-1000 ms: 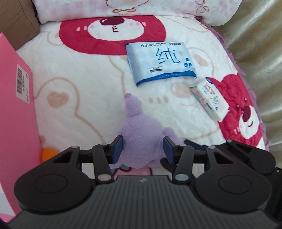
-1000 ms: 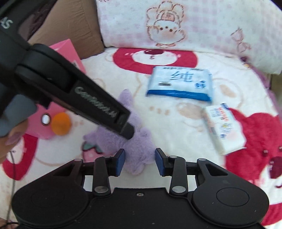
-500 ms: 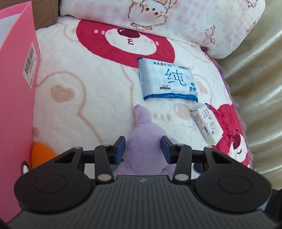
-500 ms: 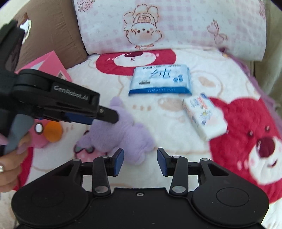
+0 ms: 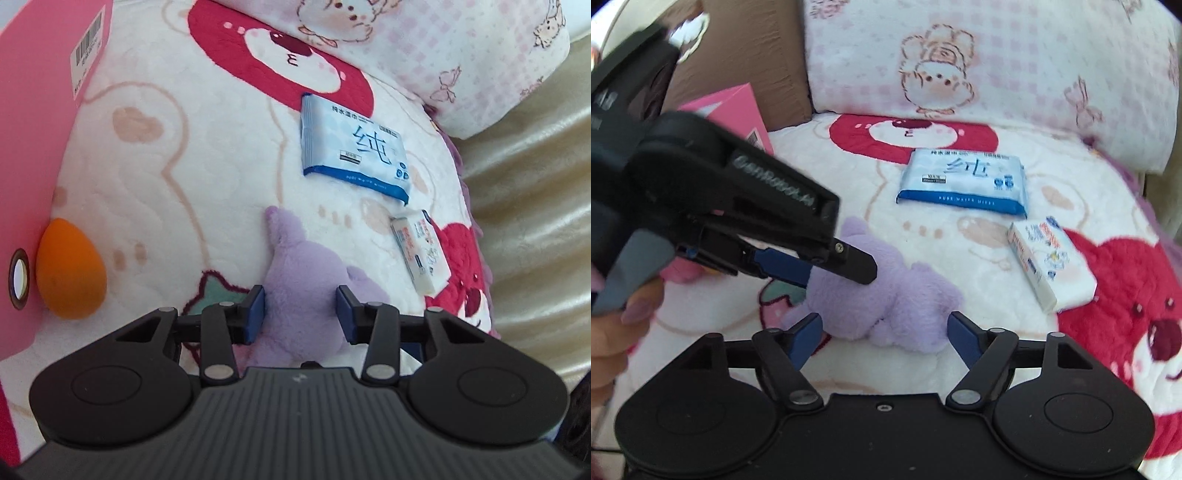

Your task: Organize objects

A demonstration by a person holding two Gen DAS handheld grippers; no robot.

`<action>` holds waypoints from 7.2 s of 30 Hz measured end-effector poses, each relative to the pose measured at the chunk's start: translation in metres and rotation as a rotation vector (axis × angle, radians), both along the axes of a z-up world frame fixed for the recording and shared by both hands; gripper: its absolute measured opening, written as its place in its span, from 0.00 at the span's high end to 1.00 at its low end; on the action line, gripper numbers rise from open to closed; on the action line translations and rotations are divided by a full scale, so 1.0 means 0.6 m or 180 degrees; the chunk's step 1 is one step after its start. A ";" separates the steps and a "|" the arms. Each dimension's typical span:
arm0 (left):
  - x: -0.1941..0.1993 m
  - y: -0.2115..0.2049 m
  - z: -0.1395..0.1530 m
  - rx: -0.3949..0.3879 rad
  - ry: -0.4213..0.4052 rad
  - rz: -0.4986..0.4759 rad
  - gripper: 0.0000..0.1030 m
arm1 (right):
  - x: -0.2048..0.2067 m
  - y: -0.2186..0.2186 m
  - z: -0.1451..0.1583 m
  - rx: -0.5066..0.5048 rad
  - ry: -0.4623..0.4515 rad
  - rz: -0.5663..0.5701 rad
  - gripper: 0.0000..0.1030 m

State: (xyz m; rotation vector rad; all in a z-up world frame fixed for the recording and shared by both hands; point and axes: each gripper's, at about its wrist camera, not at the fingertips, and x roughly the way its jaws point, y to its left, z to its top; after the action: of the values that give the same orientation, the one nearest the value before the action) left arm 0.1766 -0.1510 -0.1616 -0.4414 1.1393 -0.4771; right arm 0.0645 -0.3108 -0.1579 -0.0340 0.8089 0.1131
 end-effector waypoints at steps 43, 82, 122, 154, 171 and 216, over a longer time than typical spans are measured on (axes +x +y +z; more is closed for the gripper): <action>-0.100 0.044 0.074 0.0159 -0.0323 -0.0161 0.64 | -0.038 0.032 0.022 0.0622 -0.0079 0.0208 0.08; -0.214 0.150 0.269 0.0290 -0.0364 -0.0462 0.63 | -0.119 0.155 0.209 0.0306 0.0061 0.0326 0.10; -0.219 0.351 0.352 -0.0037 -0.0870 0.0166 0.62 | -0.059 0.303 0.328 0.0409 0.0022 0.0839 0.11; -0.111 0.497 0.263 -0.0165 -0.0804 0.0728 0.61 | 0.108 0.398 0.282 0.0580 0.0355 0.1180 0.38; -0.006 0.478 0.128 -0.0289 -0.0107 0.0808 0.61 | 0.167 0.420 0.176 -0.0271 0.0532 0.1047 0.63; 0.019 0.351 0.073 0.0738 -0.0396 0.0609 0.92 | 0.141 0.340 0.159 0.0082 0.0232 0.1031 0.57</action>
State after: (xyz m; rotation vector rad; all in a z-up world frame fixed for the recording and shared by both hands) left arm 0.1880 0.0593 -0.1181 -0.3100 1.0070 -0.1993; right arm 0.1494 -0.1068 -0.0628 -0.1373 0.8701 0.4326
